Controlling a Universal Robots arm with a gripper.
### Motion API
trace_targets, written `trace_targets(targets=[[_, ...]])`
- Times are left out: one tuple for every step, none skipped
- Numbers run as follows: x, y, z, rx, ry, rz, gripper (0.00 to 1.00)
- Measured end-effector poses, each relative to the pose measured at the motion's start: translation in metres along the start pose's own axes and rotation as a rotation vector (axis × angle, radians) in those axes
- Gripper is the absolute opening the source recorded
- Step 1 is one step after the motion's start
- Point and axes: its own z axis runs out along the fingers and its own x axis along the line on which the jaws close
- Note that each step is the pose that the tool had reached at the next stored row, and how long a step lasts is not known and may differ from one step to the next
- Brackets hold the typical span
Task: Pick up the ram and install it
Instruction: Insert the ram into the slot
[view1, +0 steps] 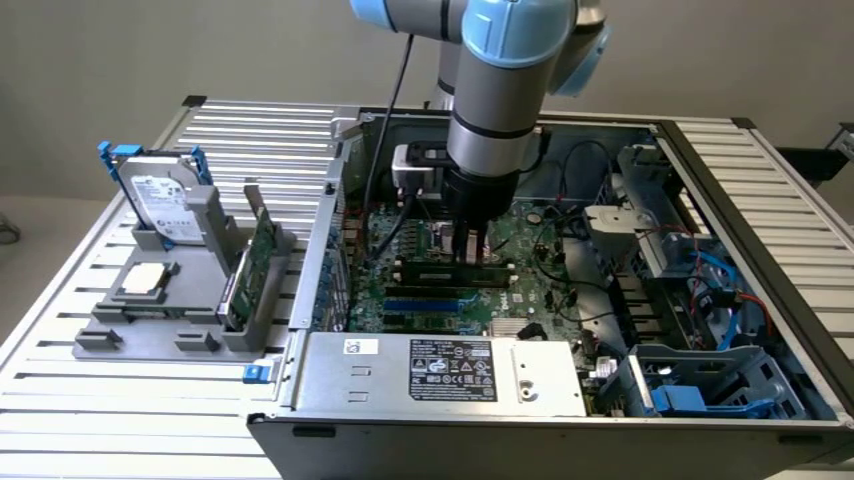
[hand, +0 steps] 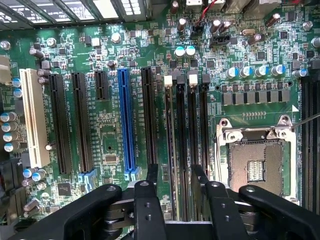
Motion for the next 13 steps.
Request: trace_targets(targets=[[0.0, 0.0001, -0.0016, -0.0029, 0.0003, 0.0, 0.4], [0.0, 0.0002, -0.0033, -0.0059, 0.0006, 0.0, 0.4], [0.0, 0.0003, -0.0052, -0.0081, 0.0007, 0.0, 0.4], [0.0, 0.0004, -0.0072, -0.0101, 0.0008, 0.0, 0.4], [0.0, 0.0005, -0.0093, -0.0118, 0.0009, 0.0, 0.4], [0.0, 0.0006, -0.0115, -0.0132, 0.001, 0.0, 0.4], [0.0, 0.0007, -0.0139, -0.0146, 0.0012, 0.0, 0.4], [0.0, 0.0008, -0.017, -0.0157, 0.0012, 0.0, 0.4], [0.0, 0.0009, -0.02, -0.0167, 0.0011, 0.0, 0.4], [0.0, 0.0011, -0.0233, -0.0177, 0.0015, 0.0, 0.4], [0.0, 0.0012, -0.0262, -0.0185, 0.0015, 0.0, 0.4], [0.0, 0.0013, -0.0284, -0.019, 0.0015, 0.0, 0.4], [0.0, 0.0014, -0.0296, -0.0193, 0.0015, 0.0, 0.38]])
